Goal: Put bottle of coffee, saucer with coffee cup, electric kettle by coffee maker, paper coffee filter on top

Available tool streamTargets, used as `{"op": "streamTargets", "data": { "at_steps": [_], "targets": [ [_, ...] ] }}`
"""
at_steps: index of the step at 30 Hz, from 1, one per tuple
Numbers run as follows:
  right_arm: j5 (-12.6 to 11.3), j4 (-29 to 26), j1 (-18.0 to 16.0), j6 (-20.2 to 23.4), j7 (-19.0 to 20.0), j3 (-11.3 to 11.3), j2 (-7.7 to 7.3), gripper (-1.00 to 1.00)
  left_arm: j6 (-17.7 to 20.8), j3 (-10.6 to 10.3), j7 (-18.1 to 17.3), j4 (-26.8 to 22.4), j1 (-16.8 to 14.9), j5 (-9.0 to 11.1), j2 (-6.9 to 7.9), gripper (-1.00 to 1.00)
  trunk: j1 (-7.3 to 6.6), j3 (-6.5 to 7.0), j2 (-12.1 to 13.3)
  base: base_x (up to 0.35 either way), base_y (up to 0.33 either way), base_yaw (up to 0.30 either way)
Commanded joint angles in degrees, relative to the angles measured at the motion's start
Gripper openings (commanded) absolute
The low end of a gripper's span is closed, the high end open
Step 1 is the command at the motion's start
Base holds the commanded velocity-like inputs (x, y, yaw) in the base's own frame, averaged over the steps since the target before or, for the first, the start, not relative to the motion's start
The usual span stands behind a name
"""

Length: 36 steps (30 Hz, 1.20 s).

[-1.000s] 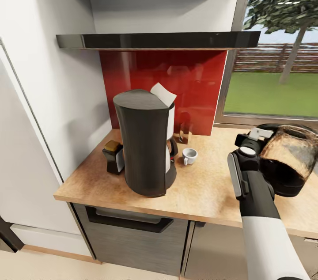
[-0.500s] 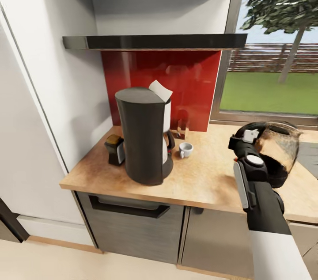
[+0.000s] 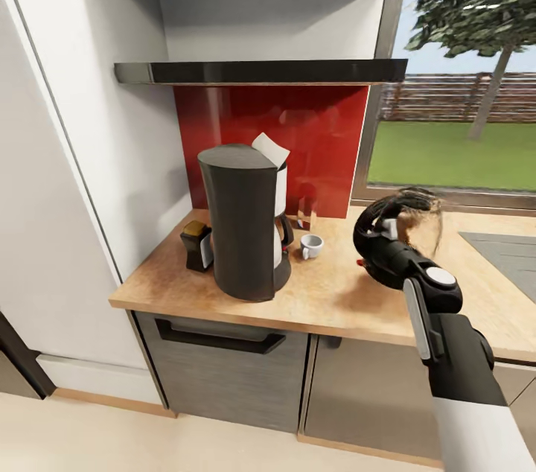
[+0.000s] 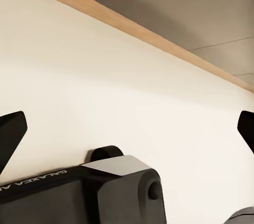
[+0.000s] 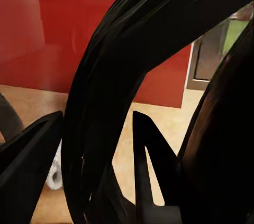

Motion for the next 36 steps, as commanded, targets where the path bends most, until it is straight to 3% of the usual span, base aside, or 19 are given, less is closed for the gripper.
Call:
{"op": "streamTargets", "data": {
  "at_steps": [1,4,6,11,24,29,36],
  "targets": [
    [0.5,-0.1,0.0,0.1,1.5,-0.1,-0.03,-1.0,-0.4,-0.5,-0.1,0.1,-0.1,0.3,0.0,1.0,0.0,-0.06,0.0,-0.004,0.0,0.0],
    [0.6,-0.1,0.0,-0.1,7.6,-0.1,-0.48,-1.0,-0.4,-0.5,-0.1,0.1,-0.1,0.3,0.0,1.0,0.0,-0.06,0.0,-0.002,0.0,0.0],
    [0.6,-0.1,-0.1,-0.2,13.8,-0.1,-2.5,-1.0,-0.4,-0.5,-0.1,0.1,-0.1,0.3,0.0,1.0,0.0,-0.06,0.0,0.0,0.0,0.0],
    [0.5,-0.1,-0.1,-0.2,17.2,-0.1,-3.28,-1.0,-0.4,-0.5,-0.1,0.1,-0.1,0.3,0.0,1.0,0.0,-0.06,0.0,0.0,0.0,0.0],
    [0.6,-0.1,-0.5,0.7,18.1,-0.3,-3.42,-1.0,-0.4,-0.5,-0.1,0.1,-0.1,0.3,0.0,1.0,0.0,-0.06,0.0,-0.082,0.0,0.0],
    [0.6,-0.1,-1.1,4.4,18.1,-0.4,-3.42,-1.0,-0.4,-0.5,-0.1,0.1,-0.1,0.3,0.0,1.0,0.0,-0.06,0.0,-0.007,0.0,0.0],
    [0.6,-0.1,-2.1,5.5,18.3,-0.4,-3.37,-1.0,-0.4,-0.5,-0.1,0.1,-0.1,0.3,0.0,1.0,0.0,-0.06,0.0,-0.007,0.0,0.0]
  ]
}}
